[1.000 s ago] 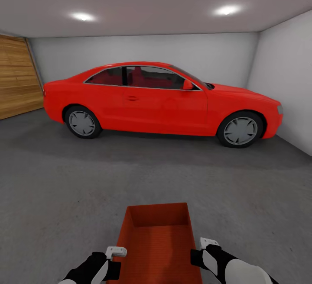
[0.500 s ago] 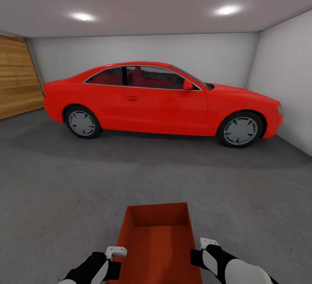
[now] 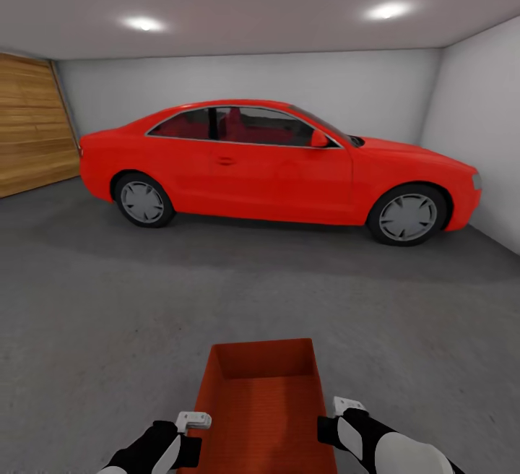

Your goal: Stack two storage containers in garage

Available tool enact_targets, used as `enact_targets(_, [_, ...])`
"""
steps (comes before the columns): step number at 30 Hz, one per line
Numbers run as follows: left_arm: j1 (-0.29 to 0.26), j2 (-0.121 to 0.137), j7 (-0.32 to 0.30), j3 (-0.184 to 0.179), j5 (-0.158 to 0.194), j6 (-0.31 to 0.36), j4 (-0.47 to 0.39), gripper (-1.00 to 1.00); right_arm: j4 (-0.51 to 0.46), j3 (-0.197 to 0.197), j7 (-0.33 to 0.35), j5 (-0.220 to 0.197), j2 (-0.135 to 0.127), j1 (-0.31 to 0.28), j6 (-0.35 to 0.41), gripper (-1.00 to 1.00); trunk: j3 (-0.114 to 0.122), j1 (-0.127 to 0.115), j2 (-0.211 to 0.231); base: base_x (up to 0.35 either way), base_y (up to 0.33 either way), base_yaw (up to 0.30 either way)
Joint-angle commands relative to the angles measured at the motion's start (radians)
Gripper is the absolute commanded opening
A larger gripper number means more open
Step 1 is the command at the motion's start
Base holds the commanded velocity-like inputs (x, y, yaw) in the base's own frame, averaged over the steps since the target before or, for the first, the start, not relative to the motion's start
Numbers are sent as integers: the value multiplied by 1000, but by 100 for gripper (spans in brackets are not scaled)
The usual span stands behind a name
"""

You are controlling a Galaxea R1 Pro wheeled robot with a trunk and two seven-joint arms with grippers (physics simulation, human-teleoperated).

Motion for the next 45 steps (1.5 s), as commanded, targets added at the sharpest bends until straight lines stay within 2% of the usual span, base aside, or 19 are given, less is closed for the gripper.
enact_targets(1, [-1, -27, 4, -6, 3, 5, -64, -100, 2, -11, -2, 14, 1, 0, 7, -100, -3, 0, -1, 0, 0, 117])
enact_targets(9, [-1, -29, 4, -6, 3, 5, -64, -100, 2, -11, -1, 14, 1, 0, 7, -100, -13, 0, -1, 0, 0, 101])
enact_targets(21, [-1, -30, 4, -6, 3, 4, -64, -100, 0, -11, -1, 13, 1, 0, 5, -100, -14, 0, -1, 0, 0, 7])
enact_targets(22, [-1, -30, 4, -6, 3, 4, -64, -100, 0, -11, -1, 13, 1, 0, 5, 100, -14, 0, -1, 0, 0, 0])
enact_targets(23, [-1, -30, 4, -6, 3, 4, -64, 100, 1, -11, -2, 14, 2, 0, 5, 100, -14, 0, -1, 0, 0, 0])
enact_targets(45, [-1, -29, 4, -6, 3, 4, -64, 100, 2, -11, -2, 14, 1, 0, 6, 100, -14, 0, -1, 0, 0, 0])
